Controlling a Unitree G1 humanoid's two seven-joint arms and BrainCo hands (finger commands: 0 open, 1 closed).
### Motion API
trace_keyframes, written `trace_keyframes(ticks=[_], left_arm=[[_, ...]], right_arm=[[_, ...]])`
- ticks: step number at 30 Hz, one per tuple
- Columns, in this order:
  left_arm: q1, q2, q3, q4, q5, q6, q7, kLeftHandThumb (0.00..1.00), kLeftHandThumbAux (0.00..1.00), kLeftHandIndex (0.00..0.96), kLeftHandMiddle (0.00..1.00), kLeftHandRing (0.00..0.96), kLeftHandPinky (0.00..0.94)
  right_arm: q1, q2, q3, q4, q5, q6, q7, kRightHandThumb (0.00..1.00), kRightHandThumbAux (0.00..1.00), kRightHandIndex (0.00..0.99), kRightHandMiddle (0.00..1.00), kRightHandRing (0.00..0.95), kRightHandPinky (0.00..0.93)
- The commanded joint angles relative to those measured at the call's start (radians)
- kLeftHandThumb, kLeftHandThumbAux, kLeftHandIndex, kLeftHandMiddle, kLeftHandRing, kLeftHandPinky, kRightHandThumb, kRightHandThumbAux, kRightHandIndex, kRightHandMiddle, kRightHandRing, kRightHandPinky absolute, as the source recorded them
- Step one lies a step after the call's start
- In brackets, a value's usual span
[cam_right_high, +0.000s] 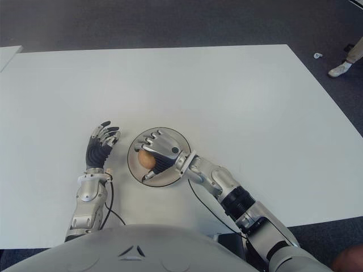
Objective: Put the apples into the plate.
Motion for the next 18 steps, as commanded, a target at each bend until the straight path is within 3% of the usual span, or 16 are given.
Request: trace_keyframes(ticks=[1, 18], left_arm=[[-0.004, -0.009, -0.008, 0.020, 0.011, -0.001, 0.015, 0.269, 0.697, 0.213, 0.336, 0.341, 0.338], [-0.003, -0.006, -0.005, 0.018, 0.017, 0.004, 0.019, 0.260, 0.684, 0.204, 0.331, 0.339, 0.342]], right_arm=[[0.003, -0.004, 0.013, 0.032, -0.012, -0.018, -0.008, 0.854, 0.673, 0.405, 0.533, 0.824, 0.813], [-0.011, -0.001, 0.023, 0.086, -0.053, -0.004, -0.079, 0.852, 0.674, 0.402, 0.533, 0.810, 0.792]])
